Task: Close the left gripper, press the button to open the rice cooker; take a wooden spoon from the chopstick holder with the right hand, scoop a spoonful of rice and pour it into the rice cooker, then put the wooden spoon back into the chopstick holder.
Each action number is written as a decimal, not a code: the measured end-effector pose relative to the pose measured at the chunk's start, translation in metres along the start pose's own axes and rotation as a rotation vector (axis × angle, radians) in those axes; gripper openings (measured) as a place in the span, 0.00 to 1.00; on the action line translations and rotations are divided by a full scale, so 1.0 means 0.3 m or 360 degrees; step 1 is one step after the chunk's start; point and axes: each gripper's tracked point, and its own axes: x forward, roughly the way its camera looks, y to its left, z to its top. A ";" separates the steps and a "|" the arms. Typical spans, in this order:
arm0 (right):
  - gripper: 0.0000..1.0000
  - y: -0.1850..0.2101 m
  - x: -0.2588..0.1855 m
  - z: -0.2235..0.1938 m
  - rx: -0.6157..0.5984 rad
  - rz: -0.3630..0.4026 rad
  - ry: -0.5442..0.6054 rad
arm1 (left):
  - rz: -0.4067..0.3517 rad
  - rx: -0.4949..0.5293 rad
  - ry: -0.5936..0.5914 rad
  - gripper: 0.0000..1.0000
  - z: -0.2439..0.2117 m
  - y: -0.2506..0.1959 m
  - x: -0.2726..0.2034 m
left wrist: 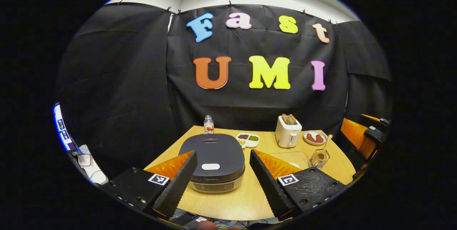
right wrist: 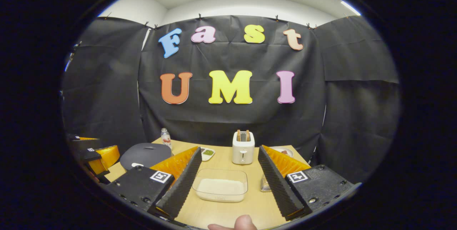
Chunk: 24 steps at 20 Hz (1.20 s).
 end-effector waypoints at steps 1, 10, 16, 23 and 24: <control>1.00 -0.010 0.016 0.003 0.0007 0.0004 -0.0001 | 0.0005 -0.0009 0.0051 0.95 -0.023 0.005 0.025; 1.00 -0.114 0.185 -0.031 0.0056 0.0047 0.0061 | 0.0034 -0.0075 0.0465 0.58 -0.160 0.079 0.234; 1.00 -0.167 0.255 -0.069 0.0122 0.0055 0.0111 | -0.0012 -0.0173 0.0731 0.07 -0.264 0.118 0.359; 1.00 -0.239 0.286 -0.120 0.0147 -0.0014 0.0165 | -0.0067 -0.0237 0.0850 0.00 -0.321 0.136 0.409; 1.00 -0.247 0.288 -0.130 0.0153 -0.0023 0.0174 | -0.0073 -0.0251 0.0880 0.00 -0.335 0.131 0.404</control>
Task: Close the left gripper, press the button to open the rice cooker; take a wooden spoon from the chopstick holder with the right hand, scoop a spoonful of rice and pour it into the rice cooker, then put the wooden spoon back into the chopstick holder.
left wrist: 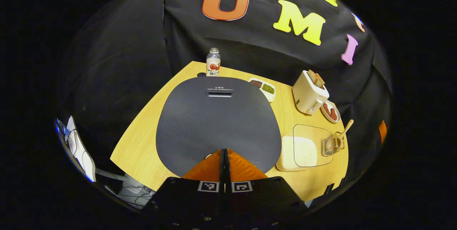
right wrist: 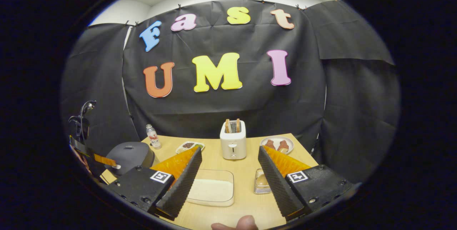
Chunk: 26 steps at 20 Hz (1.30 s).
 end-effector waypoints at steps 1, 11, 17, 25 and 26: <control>1.00 -0.006 0.001 -0.007 0.0010 -0.0007 0.0009 | -0.0007 -0.0003 0.0012 0.06 -0.008 0.001 -0.009; 1.00 -0.044 -0.039 -0.016 0.0008 -0.0061 0.0017 | 0.0059 0.0117 0.0004 0.00 -0.016 0.000 0.005; 1.00 -0.083 -0.109 0.088 -0.0038 -0.0128 -0.0127 | -0.0008 0.0082 -0.0234 0.00 0.108 -0.013 -0.081; 1.00 -0.137 -0.188 0.121 -0.0016 -0.0152 -0.0150 | 0.0043 0.0227 -0.0826 0.01 0.479 -0.059 -0.254; 1.00 -0.146 -0.193 0.129 -0.0019 -0.0154 -0.0164 | 0.0053 0.0252 -0.0891 0.00 0.517 -0.057 -0.267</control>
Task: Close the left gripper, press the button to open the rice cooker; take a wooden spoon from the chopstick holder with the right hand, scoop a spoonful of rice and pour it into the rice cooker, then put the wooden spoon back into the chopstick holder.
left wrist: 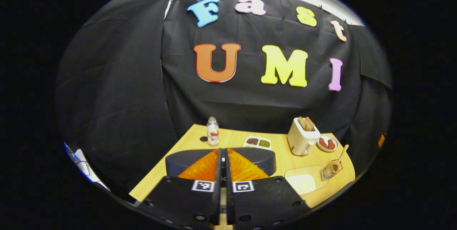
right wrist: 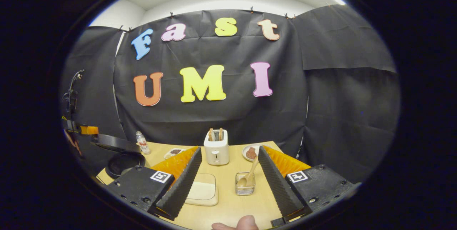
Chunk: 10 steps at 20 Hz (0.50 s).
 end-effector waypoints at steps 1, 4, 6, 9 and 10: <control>1.00 -0.007 -0.001 0.000 -0.0003 -0.0002 -0.0001 | 0.0015 0.0028 -0.0058 0.16 0.035 0.006 0.004; 1.00 -0.031 -0.001 -0.015 0.0001 0.0005 0.0028 | 0.0042 0.0036 -0.0120 0.45 0.070 0.007 -0.007; 1.00 -0.036 -0.001 -0.016 0.0026 0.0026 0.0048 | 0.0044 0.0071 -0.0159 0.70 0.076 -0.006 -0.029; 1.00 -0.064 0.021 -0.024 0.0051 0.0032 0.0067 | 0.0028 0.0137 -0.0236 0.75 0.093 -0.039 -0.063; 1.00 -0.069 0.033 -0.030 0.0058 0.0035 0.0077 | 0.0021 0.0149 -0.0258 0.87 0.093 -0.055 -0.078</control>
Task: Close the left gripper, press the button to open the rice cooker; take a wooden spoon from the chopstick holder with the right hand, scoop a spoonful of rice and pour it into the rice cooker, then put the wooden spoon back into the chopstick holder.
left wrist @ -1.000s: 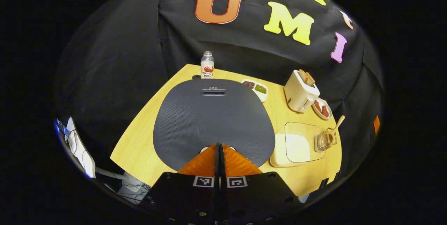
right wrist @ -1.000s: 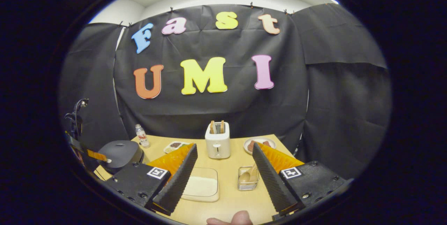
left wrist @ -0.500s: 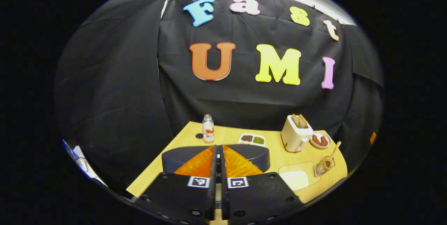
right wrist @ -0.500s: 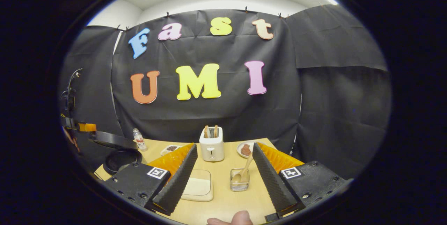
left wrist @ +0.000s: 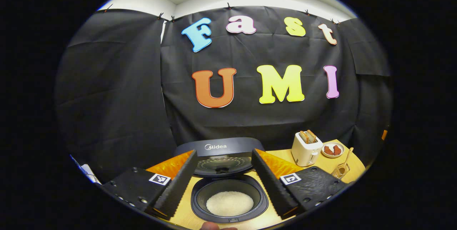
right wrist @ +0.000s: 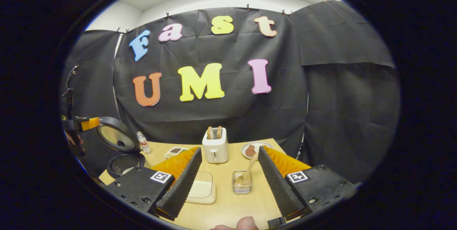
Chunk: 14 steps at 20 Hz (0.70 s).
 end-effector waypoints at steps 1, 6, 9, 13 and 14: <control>1.00 -0.008 0.015 -0.009 -0.0002 -0.0002 0.0019 | -0.0007 0.0004 -0.0018 1.00 0.005 -0.016 -0.006; 1.00 -0.054 0.113 -0.055 -0.0028 0.0004 0.0066 | 0.0001 -0.0034 -0.0068 0.96 0.016 -0.063 -0.038; 1.00 -0.089 0.204 -0.113 -0.0031 0.0010 0.0132 | 0.0016 -0.0086 -0.0063 0.96 0.007 -0.094 -0.042; 1.00 -0.115 0.363 -0.229 0.0010 0.0069 0.0269 | 0.0053 -0.0111 -0.0011 0.96 -0.027 -0.131 -0.026; 1.00 -0.124 0.410 -0.267 0.0020 0.0075 0.0309 | 0.0063 -0.0106 -0.0001 0.96 -0.033 -0.141 -0.019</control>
